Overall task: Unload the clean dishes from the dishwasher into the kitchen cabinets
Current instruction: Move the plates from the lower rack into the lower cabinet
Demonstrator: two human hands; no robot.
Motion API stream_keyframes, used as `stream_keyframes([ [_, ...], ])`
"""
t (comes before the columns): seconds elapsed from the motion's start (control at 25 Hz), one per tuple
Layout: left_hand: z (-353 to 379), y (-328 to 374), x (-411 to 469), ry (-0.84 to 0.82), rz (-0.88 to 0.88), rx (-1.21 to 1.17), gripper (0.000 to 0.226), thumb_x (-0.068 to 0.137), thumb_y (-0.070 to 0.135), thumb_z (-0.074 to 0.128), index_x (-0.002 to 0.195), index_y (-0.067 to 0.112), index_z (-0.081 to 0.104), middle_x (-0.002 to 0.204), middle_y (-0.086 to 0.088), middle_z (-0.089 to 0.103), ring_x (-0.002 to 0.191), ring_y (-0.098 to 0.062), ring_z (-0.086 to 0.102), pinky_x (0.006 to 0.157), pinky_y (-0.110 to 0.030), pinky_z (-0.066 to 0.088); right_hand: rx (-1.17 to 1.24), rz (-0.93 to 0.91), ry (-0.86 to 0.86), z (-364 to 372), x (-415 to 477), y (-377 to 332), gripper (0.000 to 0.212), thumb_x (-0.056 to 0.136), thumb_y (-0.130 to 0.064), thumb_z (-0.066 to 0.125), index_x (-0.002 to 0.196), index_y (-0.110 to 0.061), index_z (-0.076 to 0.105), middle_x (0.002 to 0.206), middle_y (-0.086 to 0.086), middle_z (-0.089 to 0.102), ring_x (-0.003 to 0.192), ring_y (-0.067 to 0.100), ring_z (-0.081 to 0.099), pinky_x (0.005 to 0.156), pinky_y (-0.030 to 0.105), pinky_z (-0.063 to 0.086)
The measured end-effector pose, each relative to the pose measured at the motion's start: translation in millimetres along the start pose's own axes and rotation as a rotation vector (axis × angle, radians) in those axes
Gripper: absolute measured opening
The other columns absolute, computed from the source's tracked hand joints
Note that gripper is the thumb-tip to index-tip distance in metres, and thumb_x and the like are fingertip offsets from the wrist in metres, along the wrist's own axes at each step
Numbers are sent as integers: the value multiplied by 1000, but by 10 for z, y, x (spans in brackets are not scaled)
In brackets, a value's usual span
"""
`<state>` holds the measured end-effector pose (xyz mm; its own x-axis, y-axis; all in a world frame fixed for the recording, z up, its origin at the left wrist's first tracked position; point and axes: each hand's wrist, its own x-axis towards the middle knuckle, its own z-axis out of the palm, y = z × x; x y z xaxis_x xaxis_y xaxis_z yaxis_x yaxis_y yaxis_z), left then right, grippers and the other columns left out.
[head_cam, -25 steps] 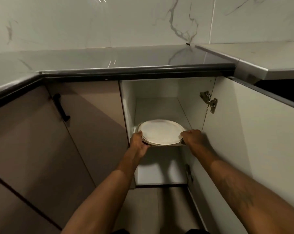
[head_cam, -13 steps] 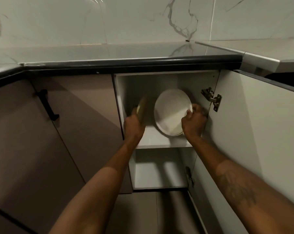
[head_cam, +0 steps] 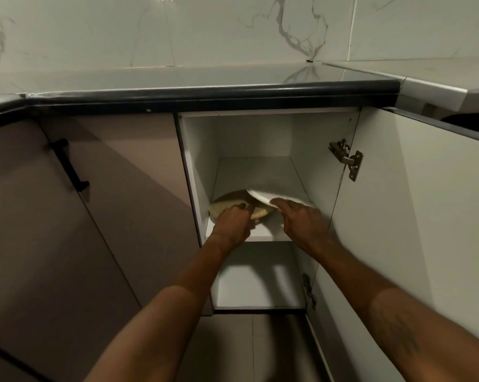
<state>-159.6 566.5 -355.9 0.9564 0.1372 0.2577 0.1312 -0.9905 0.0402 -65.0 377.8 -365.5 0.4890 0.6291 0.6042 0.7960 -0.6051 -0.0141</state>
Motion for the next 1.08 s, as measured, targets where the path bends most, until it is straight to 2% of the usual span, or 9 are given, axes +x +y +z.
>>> stream_keyframes([
  [0.08,95,-57,22,-58,-27,-93,58,88,52,63,135,19,53,122,-10,65,105,-32,62,83,-35,50,-45,-39,-112,64,-13,-21,71,78,-4,69,142,-30,52,126,5,69,95,27,72,62,37,60],
  [0.28,120,-183,17,-78,-85,-259,78,75,58,76,133,13,50,122,-12,65,112,-31,59,85,-33,47,-106,-50,-379,203,11,-22,71,88,-11,57,152,-36,37,153,-1,45,130,26,53,90,39,51],
  [0.44,210,-243,32,-81,-111,-267,72,80,67,66,126,12,56,117,-10,67,109,-29,60,85,-34,51,-118,-58,-351,359,22,-5,67,87,-18,64,149,-35,44,149,0,51,127,26,57,89,40,52],
  [0.52,306,-244,64,-41,-140,-290,67,83,63,63,127,13,56,118,-9,67,108,-29,61,84,-33,51,-84,-39,-308,473,70,49,62,85,-20,64,143,-36,52,144,0,56,123,26,61,86,41,54],
  [0.6,380,-199,123,12,-170,-334,56,84,52,66,126,16,58,119,-6,66,106,-28,61,85,-36,50,-38,-5,-293,563,153,112,51,91,-35,53,142,-39,52,144,-3,56,124,24,61,91,43,53],
  [0.72,541,-96,297,160,-235,-412,35,79,31,67,111,17,66,111,-5,68,99,-27,63,86,-37,50,38,56,-396,741,325,167,58,96,-56,26,151,-41,36,157,-4,40,144,20,39,112,50,34],
  [0.84,579,2,510,168,-381,-382,18,78,13,65,94,10,71,92,-7,71,87,-27,66,72,-26,49,97,115,-418,970,477,174,63,99,-63,22,158,-39,17,165,-4,20,153,20,14,122,56,10],
  [0.92,595,-14,653,158,-382,-288,14,78,17,67,90,13,71,86,-5,70,83,-25,67,71,-28,54,92,148,-435,1077,570,211,69,96,-70,18,158,-42,11,167,-5,12,154,21,8,122,57,4],
  [1.08,778,-156,986,177,-353,-205,27,85,36,60,95,13,70,89,-6,70,85,-26,67,77,-33,55,14,129,-389,1303,744,294,77,87,-76,12,157,-45,8,167,-4,12,154,25,12,121,59,10],
])
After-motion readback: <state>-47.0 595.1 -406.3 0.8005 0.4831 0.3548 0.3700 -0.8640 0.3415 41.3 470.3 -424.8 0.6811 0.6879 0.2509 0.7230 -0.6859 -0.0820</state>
